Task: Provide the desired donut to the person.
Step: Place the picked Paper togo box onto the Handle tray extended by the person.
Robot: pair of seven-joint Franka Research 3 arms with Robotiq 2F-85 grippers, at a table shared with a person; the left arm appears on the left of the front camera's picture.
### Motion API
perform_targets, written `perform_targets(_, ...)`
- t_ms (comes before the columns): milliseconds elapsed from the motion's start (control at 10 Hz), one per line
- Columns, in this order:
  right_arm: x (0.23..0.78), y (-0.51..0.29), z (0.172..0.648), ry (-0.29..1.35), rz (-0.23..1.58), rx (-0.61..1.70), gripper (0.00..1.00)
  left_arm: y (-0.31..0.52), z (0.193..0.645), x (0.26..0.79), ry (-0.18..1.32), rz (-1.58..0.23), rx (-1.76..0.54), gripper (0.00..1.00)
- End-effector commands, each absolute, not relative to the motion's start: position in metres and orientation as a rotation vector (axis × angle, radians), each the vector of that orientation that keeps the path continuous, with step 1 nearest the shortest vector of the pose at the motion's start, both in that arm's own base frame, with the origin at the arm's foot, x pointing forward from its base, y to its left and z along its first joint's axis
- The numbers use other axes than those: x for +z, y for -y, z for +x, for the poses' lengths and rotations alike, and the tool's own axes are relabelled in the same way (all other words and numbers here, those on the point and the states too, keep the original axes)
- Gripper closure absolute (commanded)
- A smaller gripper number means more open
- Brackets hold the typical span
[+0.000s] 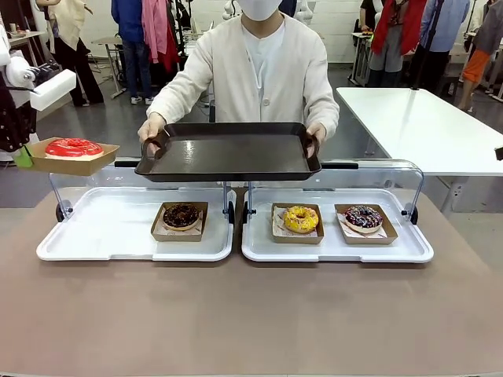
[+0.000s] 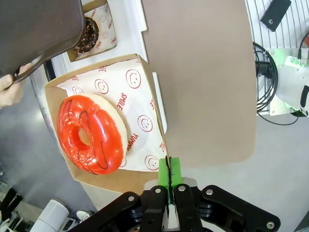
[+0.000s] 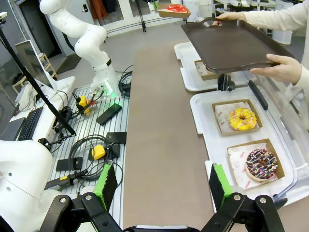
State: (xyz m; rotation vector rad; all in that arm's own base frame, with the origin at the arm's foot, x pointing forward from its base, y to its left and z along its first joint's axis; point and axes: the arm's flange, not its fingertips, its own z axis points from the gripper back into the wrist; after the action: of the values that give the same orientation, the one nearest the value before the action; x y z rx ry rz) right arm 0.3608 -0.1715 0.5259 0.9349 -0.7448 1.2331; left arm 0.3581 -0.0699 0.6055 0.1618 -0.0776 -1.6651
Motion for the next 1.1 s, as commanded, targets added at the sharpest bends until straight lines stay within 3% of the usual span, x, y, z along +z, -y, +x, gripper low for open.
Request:
perform_targets(0,0.526,0.171,0.360,0.751,0.939,1.235,0.00,0.076,0.355,0.622,0.102,0.199,-1.650,0.99)
perform_targets(400,0.526,0.171,0.360,0.751,0.939,1.235,0.00,0.135,0.358,0.690,0.241,0.332,-1.710,0.99)
perform_targets(1000,0.526,0.171,0.360,0.751,0.939,1.235,0.00,0.219,0.437,0.657,0.285,0.335,-1.703,0.99)
